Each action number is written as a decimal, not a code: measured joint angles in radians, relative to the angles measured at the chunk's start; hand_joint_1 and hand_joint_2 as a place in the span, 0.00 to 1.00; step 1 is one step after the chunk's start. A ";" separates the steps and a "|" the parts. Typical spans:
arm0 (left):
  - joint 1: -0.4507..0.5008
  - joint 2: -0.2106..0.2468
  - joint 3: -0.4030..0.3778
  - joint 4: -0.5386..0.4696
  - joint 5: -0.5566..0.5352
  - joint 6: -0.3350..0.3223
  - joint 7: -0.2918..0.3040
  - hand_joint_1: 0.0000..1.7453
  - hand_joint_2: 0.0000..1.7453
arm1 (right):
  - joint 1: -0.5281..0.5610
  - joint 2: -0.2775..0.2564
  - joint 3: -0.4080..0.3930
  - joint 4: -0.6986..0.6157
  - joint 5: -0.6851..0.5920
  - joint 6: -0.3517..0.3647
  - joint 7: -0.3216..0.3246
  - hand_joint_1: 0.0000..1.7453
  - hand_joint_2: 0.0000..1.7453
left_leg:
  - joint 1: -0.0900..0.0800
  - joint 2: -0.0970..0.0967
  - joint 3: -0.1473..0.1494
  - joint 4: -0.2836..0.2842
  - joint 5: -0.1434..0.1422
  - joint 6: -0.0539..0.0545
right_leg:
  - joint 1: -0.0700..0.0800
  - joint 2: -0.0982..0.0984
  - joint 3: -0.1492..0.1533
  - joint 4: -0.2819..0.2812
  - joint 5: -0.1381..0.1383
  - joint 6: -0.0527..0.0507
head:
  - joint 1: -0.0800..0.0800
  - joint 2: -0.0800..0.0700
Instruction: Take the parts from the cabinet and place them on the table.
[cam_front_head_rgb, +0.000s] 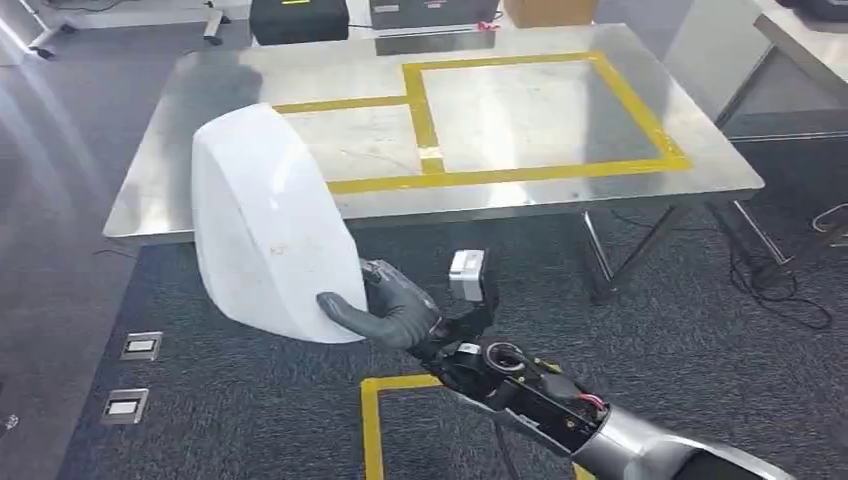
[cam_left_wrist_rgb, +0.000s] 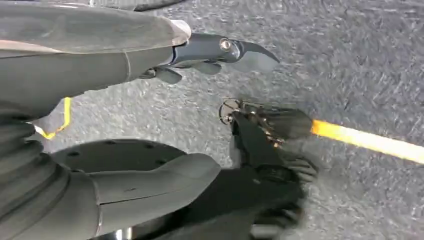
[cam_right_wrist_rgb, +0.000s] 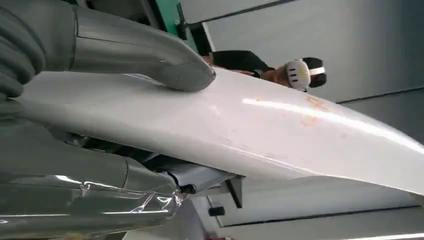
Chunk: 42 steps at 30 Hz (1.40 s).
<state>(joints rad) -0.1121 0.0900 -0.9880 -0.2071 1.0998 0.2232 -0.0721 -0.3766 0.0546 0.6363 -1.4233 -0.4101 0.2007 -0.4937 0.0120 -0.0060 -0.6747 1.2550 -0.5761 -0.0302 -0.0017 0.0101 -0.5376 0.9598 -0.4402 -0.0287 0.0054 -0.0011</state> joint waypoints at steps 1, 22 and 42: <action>0.001 0.000 0.000 0.000 0.000 0.000 0.002 0.00 1.00 | 0.001 0.000 0.000 0.000 0.000 0.000 0.000 1.00 1.00 | 0.000 0.000 -0.033 0.026 -0.007 0.001 | 0.002 0.001 0.006 0.000 -0.006 -0.003 | -0.003 0.000; -0.009 -0.004 -0.001 0.000 -0.026 0.002 0.015 0.00 1.00 | 0.014 -0.015 -0.018 -0.006 0.001 -0.016 -0.002 1.00 1.00 | -0.014 -0.002 0.186 -0.305 0.094 0.042 | -0.001 -0.005 -0.071 0.019 0.015 0.046 | 0.019 0.000; -0.015 0.002 -0.001 0.000 -0.008 0.008 0.025 0.00 1.00 | 0.002 -0.019 -0.022 0.004 -0.022 -0.037 -0.018 1.00 1.00 | -0.010 0.000 0.086 -0.316 0.178 0.056 | 0.003 0.001 0.097 0.011 -0.095 0.043 | -0.014 0.000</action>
<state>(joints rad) -0.1275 0.0919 -0.9892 -0.2071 1.0922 0.2308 -0.0473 -0.3744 0.0359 0.6146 -1.4195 -0.4318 0.1640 -0.5119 0.0022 -0.0057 -0.5882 0.9394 -0.3982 0.0257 0.0008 0.0115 -0.4411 0.9703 -0.5350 0.0144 -0.0091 -0.0011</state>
